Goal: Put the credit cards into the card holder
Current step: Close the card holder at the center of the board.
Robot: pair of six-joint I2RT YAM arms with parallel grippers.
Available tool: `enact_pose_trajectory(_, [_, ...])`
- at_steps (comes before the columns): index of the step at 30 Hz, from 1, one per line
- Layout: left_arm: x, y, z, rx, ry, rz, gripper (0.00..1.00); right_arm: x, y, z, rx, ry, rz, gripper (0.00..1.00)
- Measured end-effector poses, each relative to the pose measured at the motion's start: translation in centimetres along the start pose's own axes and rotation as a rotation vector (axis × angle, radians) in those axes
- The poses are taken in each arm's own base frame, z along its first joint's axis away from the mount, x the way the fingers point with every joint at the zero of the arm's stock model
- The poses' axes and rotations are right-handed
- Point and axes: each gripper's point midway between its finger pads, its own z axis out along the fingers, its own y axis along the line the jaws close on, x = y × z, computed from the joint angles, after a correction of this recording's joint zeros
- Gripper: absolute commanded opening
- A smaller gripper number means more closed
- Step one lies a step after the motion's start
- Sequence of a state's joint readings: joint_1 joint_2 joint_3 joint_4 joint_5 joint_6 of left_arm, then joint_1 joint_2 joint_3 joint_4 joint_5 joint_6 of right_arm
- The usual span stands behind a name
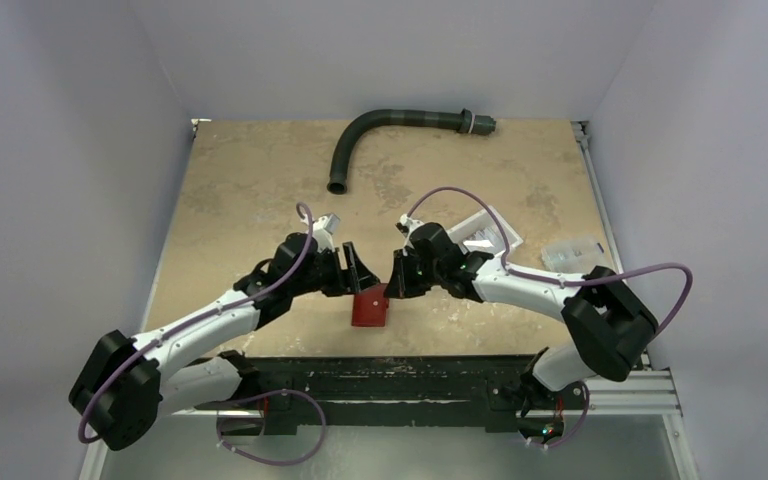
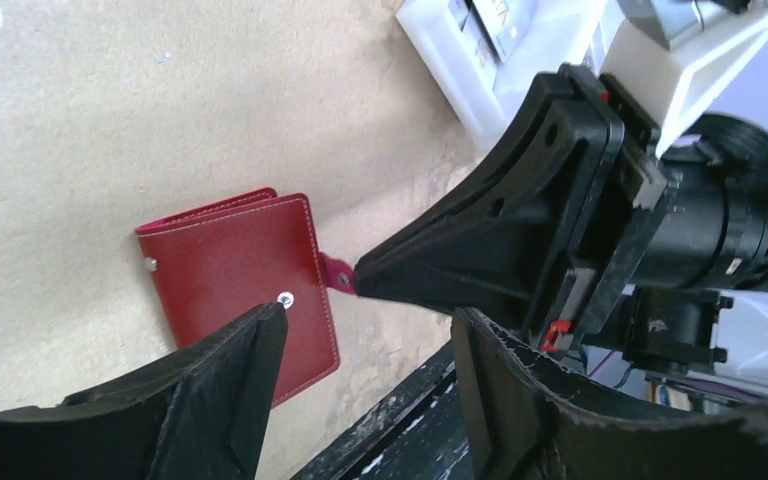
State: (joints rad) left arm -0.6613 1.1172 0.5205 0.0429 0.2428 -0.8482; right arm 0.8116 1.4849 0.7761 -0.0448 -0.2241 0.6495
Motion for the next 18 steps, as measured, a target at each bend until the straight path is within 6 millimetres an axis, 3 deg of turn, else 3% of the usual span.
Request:
enact_pose_trajectory(5, [0.7, 1.1, -0.9, -0.046, 0.02, 0.028, 0.53, 0.0, -0.7, -0.3, 0.044, 0.014, -0.043, 0.0])
enact_pose_trajectory(10, [3.5, 4.0, -0.5, -0.123, 0.106, 0.017, 0.61, 0.1, -1.1, -0.4, 0.061, 0.028, -0.082, 0.0])
enact_pose_trajectory(14, [5.1, 5.8, -0.4, -0.168, 0.148, 0.003, 0.61, -0.7, -1.7, 0.2, 0.091, 0.029, -0.107, 0.0])
enact_pose_trajectory(18, [5.6, 6.5, -0.1, -0.179, 0.152, -0.001, 0.48, -0.7, -2.3, 0.4, 0.112, 0.039, -0.114, 0.0])
